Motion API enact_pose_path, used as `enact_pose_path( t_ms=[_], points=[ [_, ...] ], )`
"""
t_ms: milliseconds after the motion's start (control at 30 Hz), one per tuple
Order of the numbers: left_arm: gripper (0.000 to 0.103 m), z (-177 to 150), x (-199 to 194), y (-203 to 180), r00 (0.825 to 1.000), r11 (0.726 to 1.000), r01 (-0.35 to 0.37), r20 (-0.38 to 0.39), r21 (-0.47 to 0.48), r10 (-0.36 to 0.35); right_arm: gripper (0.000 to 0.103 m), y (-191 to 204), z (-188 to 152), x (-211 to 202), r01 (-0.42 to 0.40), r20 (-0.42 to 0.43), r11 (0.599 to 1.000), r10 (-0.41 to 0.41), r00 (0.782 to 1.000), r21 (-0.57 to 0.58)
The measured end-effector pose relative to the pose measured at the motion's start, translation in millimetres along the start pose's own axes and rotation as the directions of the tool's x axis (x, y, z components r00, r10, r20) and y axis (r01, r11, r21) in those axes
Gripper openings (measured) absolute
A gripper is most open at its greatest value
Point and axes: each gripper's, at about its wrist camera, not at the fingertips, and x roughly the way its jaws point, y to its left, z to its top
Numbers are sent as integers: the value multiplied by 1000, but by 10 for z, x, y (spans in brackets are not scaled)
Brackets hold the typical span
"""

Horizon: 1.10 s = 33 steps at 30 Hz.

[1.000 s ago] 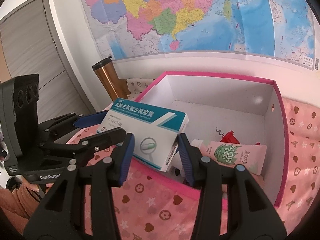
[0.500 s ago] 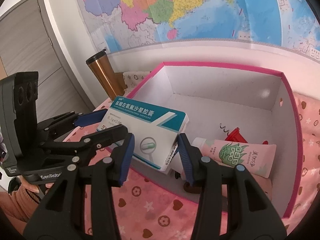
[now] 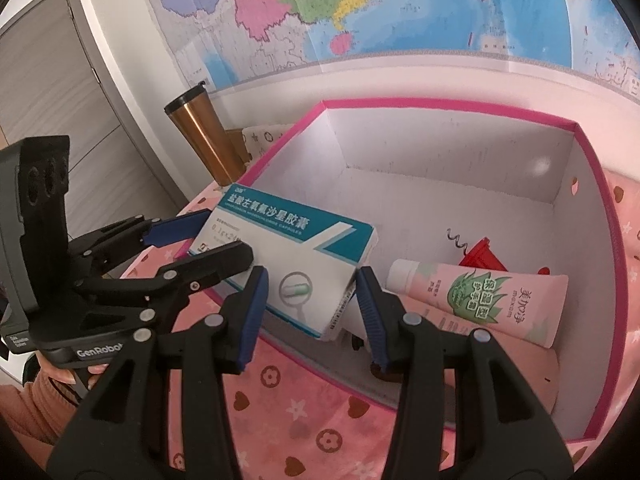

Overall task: Organize rigid objects
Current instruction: 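Open the left gripper to release the carton and withdraw both tools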

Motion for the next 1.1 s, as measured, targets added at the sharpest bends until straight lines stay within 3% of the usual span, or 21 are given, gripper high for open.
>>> enact_pose_path(
  t_ms=[267,433,500,667,767,833,1000,1100],
  points=[
    [63,-29,-37,-34,1000,1000,-22,11,8,22,52,-16,-31,-16,25,6,999,-25,1000,19],
    [76,-94,-186,-72,998,1000,-27,51,10,26,56,28,-140,-260,50,58,999,-50,997,4],
    [85,-139,-276,-102,997,1000,-18,74,12,17,59,87,-213,-418,68,92,997,-66,994,-21],
    [103,-314,-507,-240,992,1000,10,127,15,-12,89,244,-467,-870,167,237,983,-145,961,-75],
    [103,-441,-583,-341,991,1000,7,136,15,-9,102,300,-666,-1016,288,299,955,-255,920,-74],
    [103,-523,-597,-403,992,1000,-7,128,11,5,103,333,-795,-1024,357,309,930,-317,897,-82],
    [103,-697,-602,-501,994,1000,-2,105,-13,3,103,329,-1016,-1006,378,286,924,-348,893,-57],
    [103,-784,-577,-551,996,999,-36,85,-15,37,103,348,-1143,-996,387,287,921,-358,889,-51]
  ],
)
